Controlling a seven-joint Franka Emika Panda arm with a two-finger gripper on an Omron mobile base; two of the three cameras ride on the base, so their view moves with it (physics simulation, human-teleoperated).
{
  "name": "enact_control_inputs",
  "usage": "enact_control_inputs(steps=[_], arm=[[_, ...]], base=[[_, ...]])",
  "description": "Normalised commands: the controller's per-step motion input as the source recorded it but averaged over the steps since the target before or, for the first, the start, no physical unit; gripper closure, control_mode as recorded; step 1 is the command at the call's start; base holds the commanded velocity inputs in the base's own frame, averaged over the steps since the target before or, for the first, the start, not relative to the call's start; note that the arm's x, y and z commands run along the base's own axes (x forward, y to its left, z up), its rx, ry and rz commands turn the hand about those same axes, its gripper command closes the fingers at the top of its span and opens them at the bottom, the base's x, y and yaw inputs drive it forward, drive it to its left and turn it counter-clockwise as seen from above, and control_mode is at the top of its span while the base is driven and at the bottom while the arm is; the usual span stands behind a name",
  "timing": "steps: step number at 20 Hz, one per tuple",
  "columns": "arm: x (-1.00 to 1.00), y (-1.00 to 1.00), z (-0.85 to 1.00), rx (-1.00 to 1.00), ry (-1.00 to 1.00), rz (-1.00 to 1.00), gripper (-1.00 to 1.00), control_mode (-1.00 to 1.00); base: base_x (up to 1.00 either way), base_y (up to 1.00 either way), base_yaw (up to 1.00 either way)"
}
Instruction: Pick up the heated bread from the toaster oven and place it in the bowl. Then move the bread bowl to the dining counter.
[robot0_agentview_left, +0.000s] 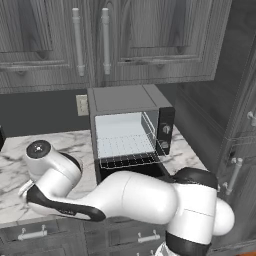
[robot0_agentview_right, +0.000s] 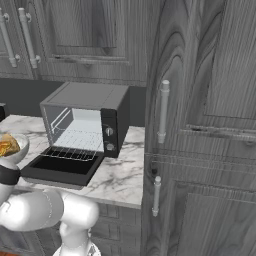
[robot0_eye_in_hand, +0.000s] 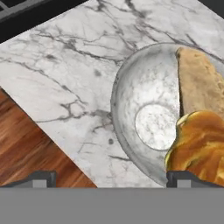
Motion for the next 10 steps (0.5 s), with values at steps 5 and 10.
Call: enact_control_inputs(steps=[5, 10], arm=[[0.14, 0.00, -0.25, -0.13, 0.00, 0.06, -1.00, -1.00], [0.10, 0.00, -0.37, -0.11, 0.01, 0.06, -1.00, -1.00]], base=[[0.00, 0.00, 0.00], [0.00, 0.00, 0.00]])
